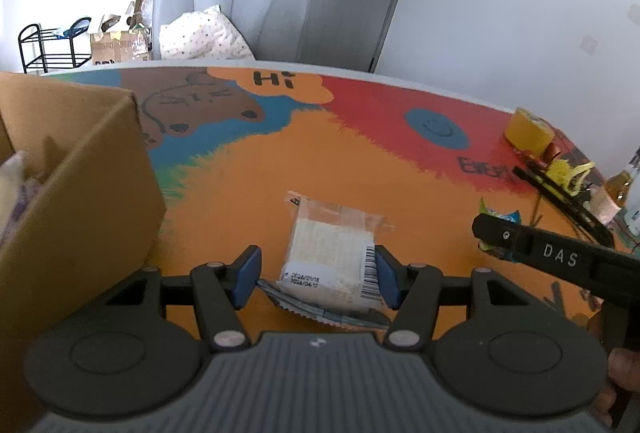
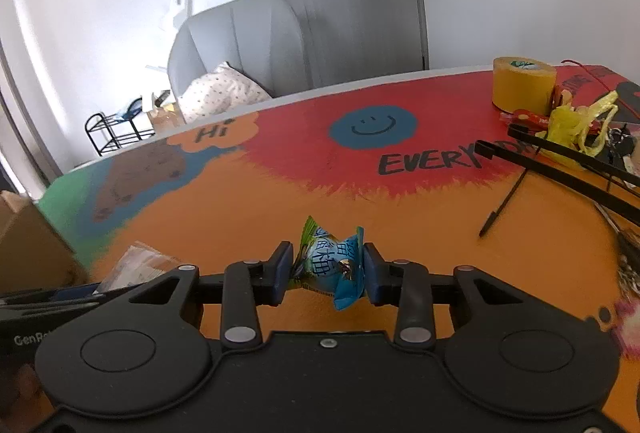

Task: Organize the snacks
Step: 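Carry both held snacks over the cardboard box and open the left tool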

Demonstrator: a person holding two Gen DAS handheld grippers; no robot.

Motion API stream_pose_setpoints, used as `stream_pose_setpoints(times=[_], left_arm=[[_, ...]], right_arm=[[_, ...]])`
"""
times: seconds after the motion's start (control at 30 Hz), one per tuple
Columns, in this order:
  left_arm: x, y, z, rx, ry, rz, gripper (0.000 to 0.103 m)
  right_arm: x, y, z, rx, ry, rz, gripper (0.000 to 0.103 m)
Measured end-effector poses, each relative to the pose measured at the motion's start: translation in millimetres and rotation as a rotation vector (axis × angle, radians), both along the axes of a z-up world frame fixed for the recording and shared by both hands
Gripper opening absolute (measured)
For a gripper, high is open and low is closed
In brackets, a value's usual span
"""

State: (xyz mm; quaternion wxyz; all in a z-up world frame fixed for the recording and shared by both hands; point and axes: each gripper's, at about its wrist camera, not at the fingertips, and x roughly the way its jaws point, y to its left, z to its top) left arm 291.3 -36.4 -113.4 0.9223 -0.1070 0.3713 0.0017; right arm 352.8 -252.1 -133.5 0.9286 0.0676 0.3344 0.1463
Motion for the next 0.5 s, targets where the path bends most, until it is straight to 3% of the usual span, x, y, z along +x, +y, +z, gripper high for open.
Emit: stream_pose_setpoints(times=[0.5], left_arm=[[-46.9,11.7,43.6,0.006,-0.100,0.035,0.059]], right_arm=[[-45.5,9.8,36.6,0.042,-0.069,0.053,0.035]])
